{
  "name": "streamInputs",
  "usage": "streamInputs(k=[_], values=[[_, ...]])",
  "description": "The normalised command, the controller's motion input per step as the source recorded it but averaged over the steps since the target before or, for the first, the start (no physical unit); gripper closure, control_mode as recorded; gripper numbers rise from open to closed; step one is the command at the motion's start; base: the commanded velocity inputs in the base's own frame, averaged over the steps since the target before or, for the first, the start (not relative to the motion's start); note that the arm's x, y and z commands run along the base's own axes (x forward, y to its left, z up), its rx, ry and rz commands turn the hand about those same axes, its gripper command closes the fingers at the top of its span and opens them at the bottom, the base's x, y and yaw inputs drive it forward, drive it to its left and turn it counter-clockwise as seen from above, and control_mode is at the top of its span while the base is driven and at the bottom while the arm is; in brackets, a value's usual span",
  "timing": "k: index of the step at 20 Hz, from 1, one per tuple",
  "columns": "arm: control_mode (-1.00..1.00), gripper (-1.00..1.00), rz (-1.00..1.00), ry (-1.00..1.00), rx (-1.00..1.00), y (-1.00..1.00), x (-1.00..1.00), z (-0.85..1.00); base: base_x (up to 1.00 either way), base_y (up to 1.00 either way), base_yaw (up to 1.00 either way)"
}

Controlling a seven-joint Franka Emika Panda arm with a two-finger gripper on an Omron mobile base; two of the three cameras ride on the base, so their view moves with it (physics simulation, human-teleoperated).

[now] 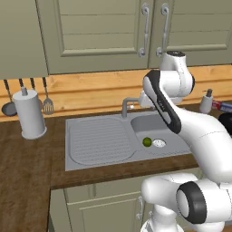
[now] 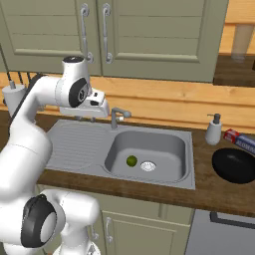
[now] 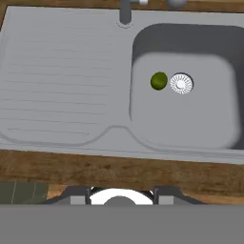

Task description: Pick the lime from the sink and place it in the bowl. Then pick the bowl and place it in the microwave. Then close the microwave door and press the start button.

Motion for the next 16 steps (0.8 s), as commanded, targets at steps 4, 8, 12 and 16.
streamInputs(k=[4, 8, 12, 16], values=[[-1.00, -1.00, 0.00, 0.00, 0.00, 0.01, -0.08, -0.02, 0.00, 0.00, 0.00], [-1.00, -1.00, 0.00, -0.22, 0.03, -0.59, -0.06, -0.63, 0.00, 0.00, 0.00], [-1.00, -1.00, 0.00, -0.04, 0.19, -1.00, 0.00, -0.78, 0.00, 0.00, 0.00], [-1.00, -1.00, 0.00, 0.04, 0.11, -0.73, 0.00, -0.69, 0.00, 0.00, 0.00]])
